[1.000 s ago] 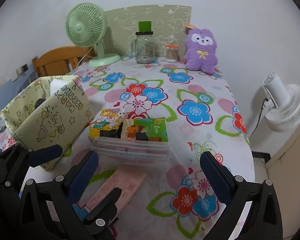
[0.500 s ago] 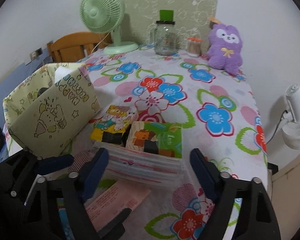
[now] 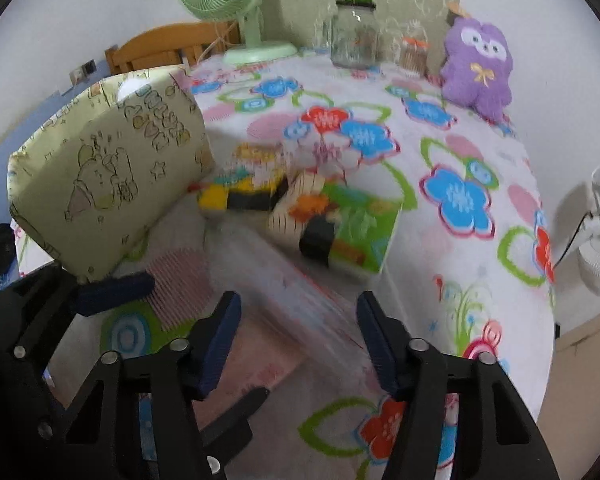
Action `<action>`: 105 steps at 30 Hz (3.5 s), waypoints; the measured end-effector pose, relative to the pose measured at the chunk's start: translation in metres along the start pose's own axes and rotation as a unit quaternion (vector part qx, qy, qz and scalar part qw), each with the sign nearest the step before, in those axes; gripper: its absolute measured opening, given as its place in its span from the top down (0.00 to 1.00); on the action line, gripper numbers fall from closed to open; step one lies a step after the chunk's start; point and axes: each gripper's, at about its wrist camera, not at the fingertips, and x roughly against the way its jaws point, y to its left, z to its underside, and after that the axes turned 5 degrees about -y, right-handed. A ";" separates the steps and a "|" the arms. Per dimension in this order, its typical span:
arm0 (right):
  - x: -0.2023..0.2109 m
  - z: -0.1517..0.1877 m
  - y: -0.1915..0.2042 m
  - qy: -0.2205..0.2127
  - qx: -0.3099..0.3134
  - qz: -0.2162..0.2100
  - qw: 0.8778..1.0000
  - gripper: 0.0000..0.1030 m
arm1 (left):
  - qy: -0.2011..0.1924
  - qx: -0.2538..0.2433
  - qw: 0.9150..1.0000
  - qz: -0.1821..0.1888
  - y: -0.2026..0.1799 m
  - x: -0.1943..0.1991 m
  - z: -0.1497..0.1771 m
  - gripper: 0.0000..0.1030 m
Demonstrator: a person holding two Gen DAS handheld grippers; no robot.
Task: Organize soft objects
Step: 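Reach the right tool to the clear straw bag and grasp it, then grasp the pink paper packet with the left tool while the right tool holds the straw bag, then lift the pink packet with the left tool while the right tool carries the straw bag to the box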
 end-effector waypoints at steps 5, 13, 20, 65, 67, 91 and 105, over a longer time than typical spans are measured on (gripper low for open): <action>0.004 0.006 0.003 -0.004 -0.010 0.004 1.000 0.49 | -0.006 -0.009 1.000 -0.010 0.000 0.004 0.002 0.10; 0.016 0.012 0.009 -0.019 -0.004 0.010 1.000 0.81 | -0.013 -0.010 1.000 -0.025 0.003 0.010 0.006 0.10; 0.033 0.022 0.012 -0.034 -0.022 0.008 0.999 0.84 | -0.023 -0.033 0.999 -0.031 -0.004 0.018 0.009 0.10; 0.064 0.069 -0.021 -0.040 -0.175 0.075 0.981 0.84 | -0.007 -0.055 0.998 0.007 -0.032 0.014 0.018 0.59; 0.064 0.068 -0.018 -0.039 -0.172 0.077 0.981 0.82 | -0.006 -0.056 0.998 0.008 -0.031 0.015 0.018 0.60; 0.039 0.046 -0.019 -0.013 -0.182 0.084 0.980 0.57 | -0.012 -0.054 0.998 -0.007 -0.008 0.009 0.008 0.60; 0.024 0.039 -0.014 -0.013 -0.183 0.101 0.978 0.61 | -0.011 -0.069 0.998 -0.009 -0.011 0.003 0.007 0.60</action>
